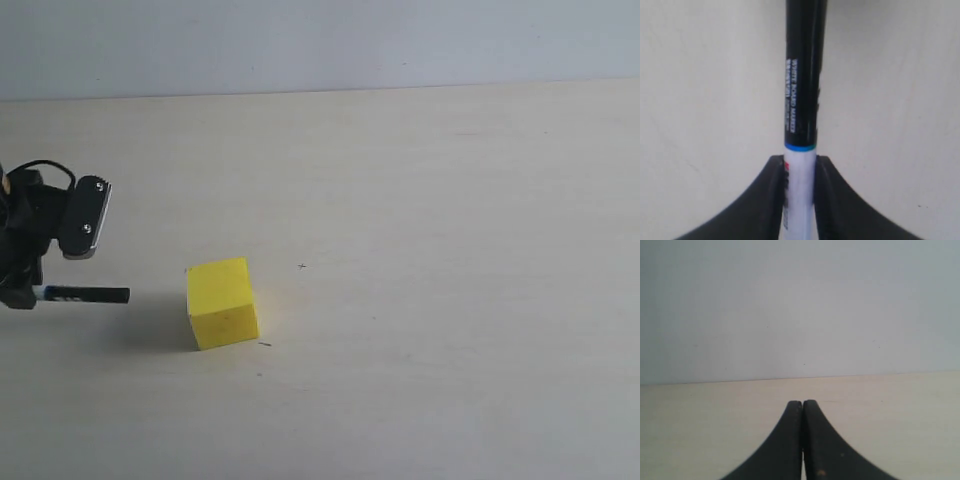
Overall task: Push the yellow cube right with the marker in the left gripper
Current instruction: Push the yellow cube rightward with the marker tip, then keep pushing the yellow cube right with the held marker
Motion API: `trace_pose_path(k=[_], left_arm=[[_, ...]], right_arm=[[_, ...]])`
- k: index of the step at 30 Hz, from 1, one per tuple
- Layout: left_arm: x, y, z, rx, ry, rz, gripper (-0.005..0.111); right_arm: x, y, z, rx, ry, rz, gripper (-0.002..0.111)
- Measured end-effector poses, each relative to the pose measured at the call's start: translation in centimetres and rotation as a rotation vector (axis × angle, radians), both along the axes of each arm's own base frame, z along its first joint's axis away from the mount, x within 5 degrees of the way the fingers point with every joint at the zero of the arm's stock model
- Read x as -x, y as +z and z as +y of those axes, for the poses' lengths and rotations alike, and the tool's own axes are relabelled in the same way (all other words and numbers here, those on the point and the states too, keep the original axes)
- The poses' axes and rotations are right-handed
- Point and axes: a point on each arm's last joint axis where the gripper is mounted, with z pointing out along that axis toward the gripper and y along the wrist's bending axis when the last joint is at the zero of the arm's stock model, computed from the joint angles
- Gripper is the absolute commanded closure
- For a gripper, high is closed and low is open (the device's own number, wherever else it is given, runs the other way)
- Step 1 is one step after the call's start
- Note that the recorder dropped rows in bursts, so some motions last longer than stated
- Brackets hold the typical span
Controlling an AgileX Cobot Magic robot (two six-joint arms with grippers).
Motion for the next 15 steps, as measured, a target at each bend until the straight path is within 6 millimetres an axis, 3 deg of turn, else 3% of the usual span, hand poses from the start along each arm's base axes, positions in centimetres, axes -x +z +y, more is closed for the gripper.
trace_pose_path(k=[8, 15], left_arm=[[1.4, -0.9, 0.0, 0.040, 0.108, 0.086, 0.107], [2.0, -0.8, -2.8, 0.062, 0.025, 0.075, 0.107]], right_arm=[[0.0, 0.0, 0.0, 0.000, 0.000, 0.000, 0.108], [0.0, 0.0, 0.0, 0.000, 0.000, 0.000, 0.108]])
